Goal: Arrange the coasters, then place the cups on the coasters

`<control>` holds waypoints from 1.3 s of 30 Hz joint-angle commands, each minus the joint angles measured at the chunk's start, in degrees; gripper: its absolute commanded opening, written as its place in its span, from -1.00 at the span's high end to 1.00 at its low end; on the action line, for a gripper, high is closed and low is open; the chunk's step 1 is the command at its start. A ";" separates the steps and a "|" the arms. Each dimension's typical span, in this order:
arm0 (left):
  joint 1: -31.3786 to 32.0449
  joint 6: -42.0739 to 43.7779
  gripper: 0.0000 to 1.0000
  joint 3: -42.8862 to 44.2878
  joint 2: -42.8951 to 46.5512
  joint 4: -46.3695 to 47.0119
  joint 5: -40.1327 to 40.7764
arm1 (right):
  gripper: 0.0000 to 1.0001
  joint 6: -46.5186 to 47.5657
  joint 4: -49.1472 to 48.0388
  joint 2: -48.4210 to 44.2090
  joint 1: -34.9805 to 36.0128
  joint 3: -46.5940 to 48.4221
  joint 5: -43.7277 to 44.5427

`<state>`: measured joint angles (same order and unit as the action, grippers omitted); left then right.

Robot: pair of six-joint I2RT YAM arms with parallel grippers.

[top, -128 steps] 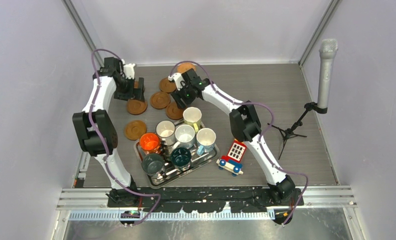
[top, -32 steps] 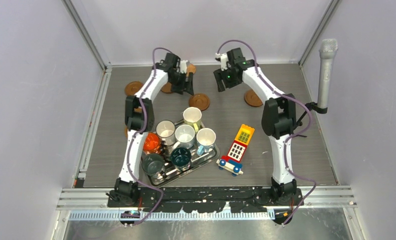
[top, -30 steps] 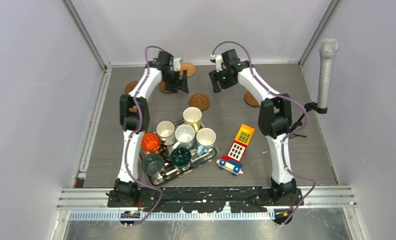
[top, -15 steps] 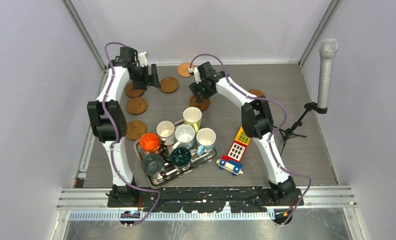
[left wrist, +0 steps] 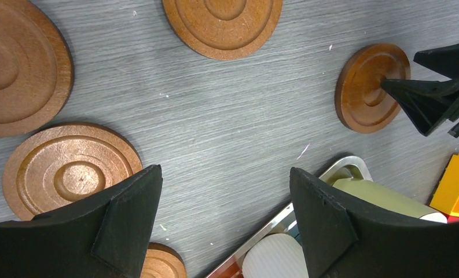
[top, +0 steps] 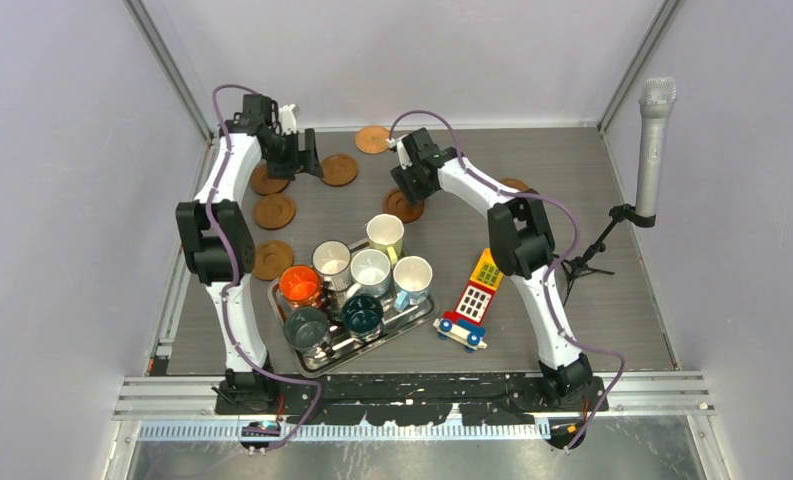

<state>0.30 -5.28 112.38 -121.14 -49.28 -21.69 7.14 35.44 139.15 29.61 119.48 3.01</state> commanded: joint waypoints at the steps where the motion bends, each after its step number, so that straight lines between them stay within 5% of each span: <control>1: -0.03 1.06 -0.66 2.54 1.04 1.77 0.54 | -0.10 -0.85 2.66 -3.44 -3.19 -5.45 3.38; 16: -0.03 0.87 -0.69 2.17 0.66 1.42 2.32 | 0.03 -2.33 3.88 -10.00 -14.80 -17.17 3.94; 39: 0.41 2.83 -0.72 6.80 -3.16 -0.71 3.50 | 0.08 -0.70 5.52 -9.92 -27.40 -17.81 9.99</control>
<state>0.43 -3.79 117.01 -124.07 -49.63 -18.94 5.30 37.12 128.14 4.45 102.35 7.60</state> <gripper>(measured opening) 0.859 0.468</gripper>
